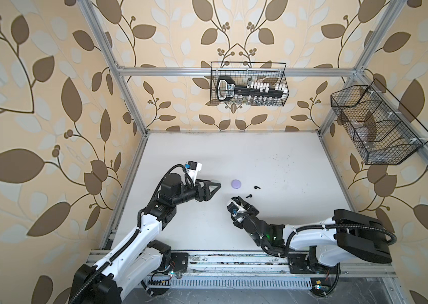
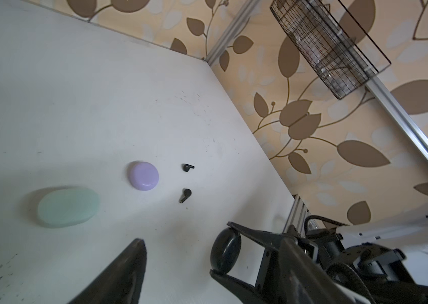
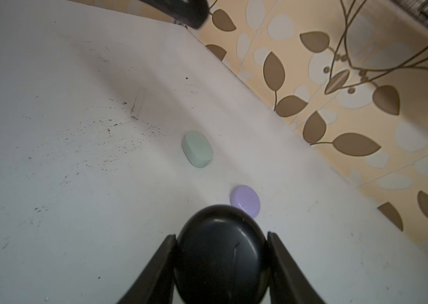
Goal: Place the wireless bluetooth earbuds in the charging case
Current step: 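Bring the black case toward the left gripper while the left arm reaches in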
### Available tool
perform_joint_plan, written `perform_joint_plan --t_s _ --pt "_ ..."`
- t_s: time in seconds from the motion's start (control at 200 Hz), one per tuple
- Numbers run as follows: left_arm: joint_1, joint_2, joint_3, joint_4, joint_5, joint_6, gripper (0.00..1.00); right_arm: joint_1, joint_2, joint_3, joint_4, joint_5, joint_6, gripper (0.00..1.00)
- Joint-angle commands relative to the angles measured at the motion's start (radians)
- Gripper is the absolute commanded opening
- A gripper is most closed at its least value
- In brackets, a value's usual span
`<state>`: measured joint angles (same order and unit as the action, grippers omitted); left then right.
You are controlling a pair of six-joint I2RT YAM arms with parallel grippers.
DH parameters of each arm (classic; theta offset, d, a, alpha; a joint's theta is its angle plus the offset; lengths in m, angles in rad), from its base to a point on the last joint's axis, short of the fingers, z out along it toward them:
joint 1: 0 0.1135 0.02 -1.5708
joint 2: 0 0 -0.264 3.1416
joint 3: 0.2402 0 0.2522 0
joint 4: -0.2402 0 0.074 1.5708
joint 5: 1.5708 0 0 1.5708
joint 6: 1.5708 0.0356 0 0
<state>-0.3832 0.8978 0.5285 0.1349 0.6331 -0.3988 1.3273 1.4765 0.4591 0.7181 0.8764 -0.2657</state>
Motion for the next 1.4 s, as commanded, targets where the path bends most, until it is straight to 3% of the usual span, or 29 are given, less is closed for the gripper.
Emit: perform_joint_plan --t_s 0.0,0.265,0.565,0.735,1.045,1.395 --pt "-0.052 0.026 0.046 0.025 0.021 0.141 0.73 0.082 0.014 -0.022 0.173 0.196 -0.207 0.2" --pt "-0.084 0.078 0.047 0.057 0.063 0.191 0.65 0.19 0.02 -0.082 0.339 0.274 -0.356 0.14" --pt "-0.185 0.09 0.067 0.019 0.152 0.299 0.62 0.177 -0.263 -0.181 0.251 0.143 -0.309 0.17" --pt "-0.248 0.089 0.097 -0.049 0.104 0.339 0.63 0.157 -0.395 -0.213 0.172 0.062 -0.273 0.2" --pt "-0.3 0.071 0.115 -0.073 0.083 0.317 0.63 0.166 -0.362 -0.175 0.15 0.083 -0.291 0.19" --pt "-0.371 0.17 0.186 -0.162 0.063 0.387 0.58 0.17 -0.34 -0.14 0.163 0.057 -0.308 0.2"
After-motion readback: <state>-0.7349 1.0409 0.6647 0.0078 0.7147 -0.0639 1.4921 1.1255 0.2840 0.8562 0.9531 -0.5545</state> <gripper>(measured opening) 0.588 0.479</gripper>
